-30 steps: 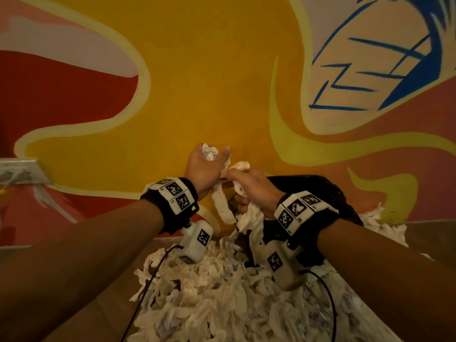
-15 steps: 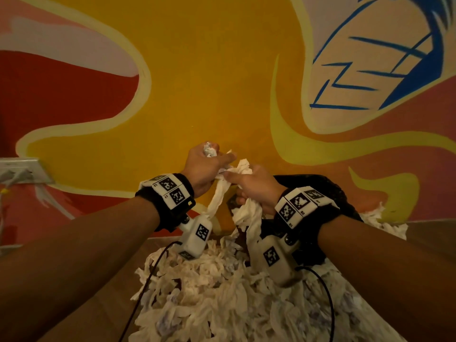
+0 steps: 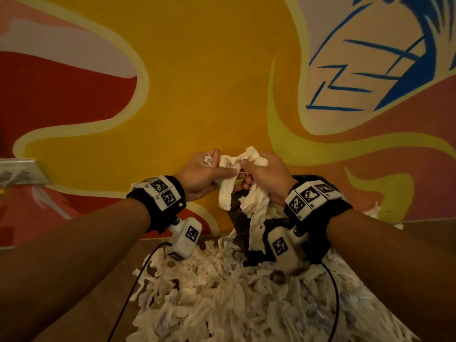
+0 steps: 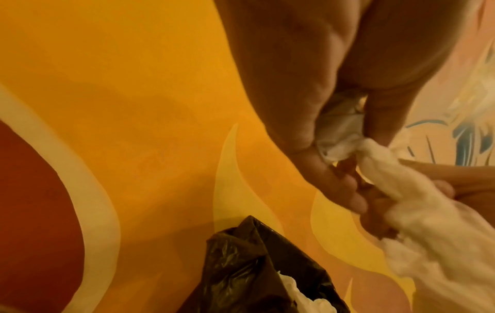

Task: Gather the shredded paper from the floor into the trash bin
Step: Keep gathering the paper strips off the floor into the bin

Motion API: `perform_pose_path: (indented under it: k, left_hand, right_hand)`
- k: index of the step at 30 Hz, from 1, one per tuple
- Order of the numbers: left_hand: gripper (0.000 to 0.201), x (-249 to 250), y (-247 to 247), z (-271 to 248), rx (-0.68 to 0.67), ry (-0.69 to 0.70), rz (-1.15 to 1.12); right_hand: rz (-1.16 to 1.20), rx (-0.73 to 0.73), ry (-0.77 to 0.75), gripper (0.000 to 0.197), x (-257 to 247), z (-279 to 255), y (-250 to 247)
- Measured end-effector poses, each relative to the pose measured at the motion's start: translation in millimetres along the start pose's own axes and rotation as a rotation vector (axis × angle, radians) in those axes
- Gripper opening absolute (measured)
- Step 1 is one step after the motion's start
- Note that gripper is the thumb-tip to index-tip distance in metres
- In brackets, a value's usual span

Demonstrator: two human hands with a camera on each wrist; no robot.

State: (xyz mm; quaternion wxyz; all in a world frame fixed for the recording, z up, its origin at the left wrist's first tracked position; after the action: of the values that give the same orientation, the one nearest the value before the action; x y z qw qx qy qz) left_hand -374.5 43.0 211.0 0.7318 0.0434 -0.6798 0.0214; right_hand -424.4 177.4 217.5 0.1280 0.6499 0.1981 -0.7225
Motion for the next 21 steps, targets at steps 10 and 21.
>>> perform_pose_path:
  k: [10, 21]
  left_hand:
    - [0.020, -6, 5, 1, 0.103, -0.037, 0.199]
    - [0.041, -22, 67, 17, -0.177, -0.090, 0.724]
  right_hand:
    - [0.098, 0.155, 0.018, 0.048, -5, 5, -35]
    - [0.250, 0.254, -0.019, 0.028, -7, 4, -62]
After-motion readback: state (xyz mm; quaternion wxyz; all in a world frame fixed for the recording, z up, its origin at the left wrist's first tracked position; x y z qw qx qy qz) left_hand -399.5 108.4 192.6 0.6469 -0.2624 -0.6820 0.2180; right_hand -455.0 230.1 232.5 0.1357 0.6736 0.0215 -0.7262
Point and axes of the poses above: each hand's wrist, its own z-axis towards the middle knuckle, its own y-axis out of the palm, x = y × z, the point moved 7 cm from there along z, towards the middle knuckle, and after that the axes turned 4 degrees about -z, right-handed, at the moved point
